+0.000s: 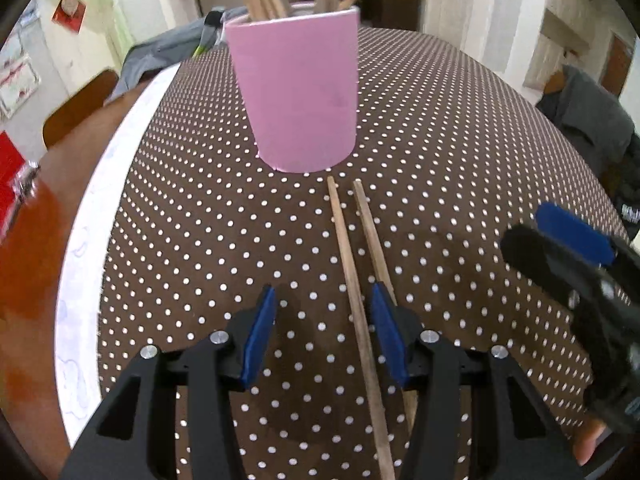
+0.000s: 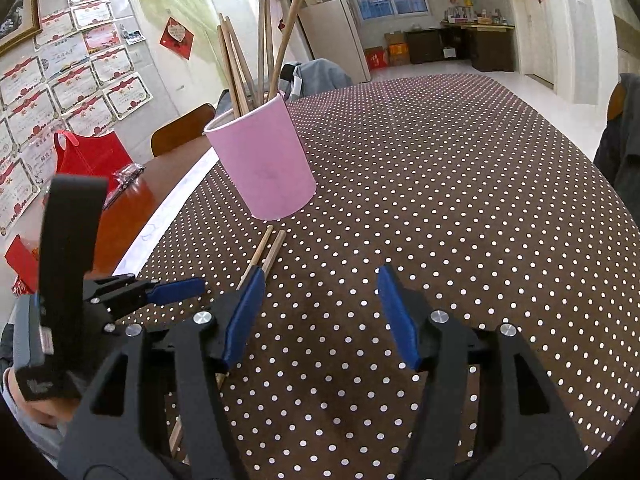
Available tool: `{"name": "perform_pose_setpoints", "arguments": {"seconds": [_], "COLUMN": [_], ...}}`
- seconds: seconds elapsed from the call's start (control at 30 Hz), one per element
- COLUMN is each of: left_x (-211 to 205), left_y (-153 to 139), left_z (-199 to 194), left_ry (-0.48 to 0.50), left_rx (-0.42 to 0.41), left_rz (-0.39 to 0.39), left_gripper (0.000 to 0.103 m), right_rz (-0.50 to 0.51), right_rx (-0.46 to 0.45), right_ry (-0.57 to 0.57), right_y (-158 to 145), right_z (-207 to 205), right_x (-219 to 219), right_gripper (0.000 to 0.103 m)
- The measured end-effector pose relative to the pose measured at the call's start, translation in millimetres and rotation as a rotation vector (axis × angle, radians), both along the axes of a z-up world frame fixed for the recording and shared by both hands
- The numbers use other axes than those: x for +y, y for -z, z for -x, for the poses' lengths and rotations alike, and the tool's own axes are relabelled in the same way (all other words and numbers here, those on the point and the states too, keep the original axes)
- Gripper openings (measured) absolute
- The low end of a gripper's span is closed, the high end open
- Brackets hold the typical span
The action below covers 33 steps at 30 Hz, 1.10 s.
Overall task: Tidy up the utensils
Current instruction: 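Move both open tools back down to the last loose chopsticks, then close the left tool on a chopstick while the right tool grasps the other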
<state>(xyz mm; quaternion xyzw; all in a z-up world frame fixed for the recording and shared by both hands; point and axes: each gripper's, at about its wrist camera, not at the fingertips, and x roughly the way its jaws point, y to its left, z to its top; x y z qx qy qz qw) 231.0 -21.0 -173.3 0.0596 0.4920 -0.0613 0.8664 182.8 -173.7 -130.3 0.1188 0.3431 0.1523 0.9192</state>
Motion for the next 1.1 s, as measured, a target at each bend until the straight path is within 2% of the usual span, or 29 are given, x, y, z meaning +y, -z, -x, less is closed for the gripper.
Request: {"name": "perform_pose_setpoints", "arguments": {"seconds": [0.03,0.1,0.17,0.2,0.43,0.6,0.83,1.03,1.07,1.1], "left_x": [2.1,3.4,6.7,9.1,25.1,37.3,54.6,63.2,63.9,65.1], "left_y": [0.2,-0.8,-1.7,-1.9,-1.8,-12.0,-30.3,-35.8,-36.3,-36.5], "left_z": [-1.8,-2.6,-3.1,-3.4,8.2,21.4,34.1,42.2,42.9,43.4], "left_ry": [-0.012,-0.010,-0.020,-0.025,-0.070,-0.110,-0.154,-0.159,-0.161,-0.162], "left_rx": [0.010,0.010,0.011,0.013,-0.008,-0.059,-0.114,-0.130,-0.131,-0.131], "left_rz": [0.018,0.019,0.021,0.026,0.079,0.118,0.147,0.157,0.159,0.161], "left_gripper": [0.048,0.036,0.016,0.010,0.007,0.007,0.007,0.007,0.007,0.007], "right_rz": [0.001,0.006,0.010,0.011,0.041,0.088,0.170,0.288,0.303,0.320], "right_rx": [0.002,0.005,0.010,0.014,0.036,0.075,0.182,0.264,0.271,0.282], "right_ry": [-0.001,-0.004,-0.005,-0.003,-0.017,-0.038,-0.118,-0.163,-0.169,-0.177], "right_y": [-0.4,-0.7,-0.9,-0.6,-1.8,-1.9,6.8,12.0,11.9,11.8], "right_z": [-1.1,-2.7,-4.1,-4.5,-6.4,-8.8,-18.7,-32.2,-34.2,-36.5], "right_x": [0.8,1.7,2.8,3.2,16.2,32.9,67.9,96.9,100.0,103.3], "right_gripper": [0.059,0.059,0.059,0.059,0.059,0.059,0.059,0.058,0.058,0.051]}}
